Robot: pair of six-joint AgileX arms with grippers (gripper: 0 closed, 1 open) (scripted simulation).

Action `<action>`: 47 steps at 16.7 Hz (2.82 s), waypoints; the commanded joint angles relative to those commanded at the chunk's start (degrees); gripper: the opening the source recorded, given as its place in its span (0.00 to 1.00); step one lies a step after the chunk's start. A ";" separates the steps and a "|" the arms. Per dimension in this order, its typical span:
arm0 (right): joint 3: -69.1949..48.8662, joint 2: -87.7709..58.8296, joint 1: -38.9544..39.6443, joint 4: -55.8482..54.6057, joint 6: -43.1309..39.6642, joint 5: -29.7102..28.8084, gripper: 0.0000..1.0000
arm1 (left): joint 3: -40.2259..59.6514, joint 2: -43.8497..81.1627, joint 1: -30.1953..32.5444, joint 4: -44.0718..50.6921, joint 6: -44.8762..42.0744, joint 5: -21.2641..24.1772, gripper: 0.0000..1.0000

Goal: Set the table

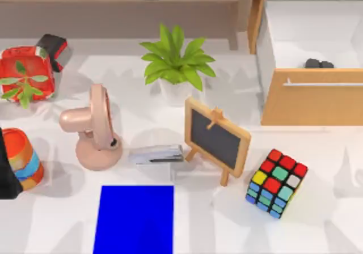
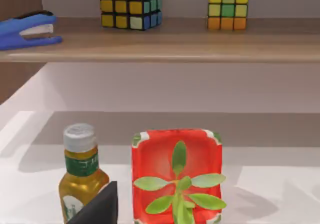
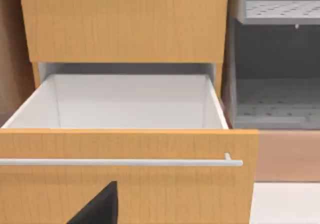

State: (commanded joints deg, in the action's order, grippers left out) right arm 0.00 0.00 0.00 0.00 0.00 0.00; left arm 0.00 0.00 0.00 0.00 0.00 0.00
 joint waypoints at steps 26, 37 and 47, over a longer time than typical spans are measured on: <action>-104.20 -118.41 7.83 57.21 20.47 -2.56 1.00 | 0.00 0.00 0.00 0.00 0.00 0.00 1.00; -122.86 -139.41 8.35 67.95 25.44 -2.70 1.00 | 0.00 0.00 0.00 0.00 0.00 0.00 1.00; -120.95 -138.80 8.17 66.61 25.27 -2.68 1.00 | 0.00 0.00 0.00 0.00 0.00 0.00 1.00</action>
State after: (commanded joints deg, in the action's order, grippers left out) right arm -120.95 -138.80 8.17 66.61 25.27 -2.68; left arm 0.00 0.00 0.00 0.00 0.00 0.00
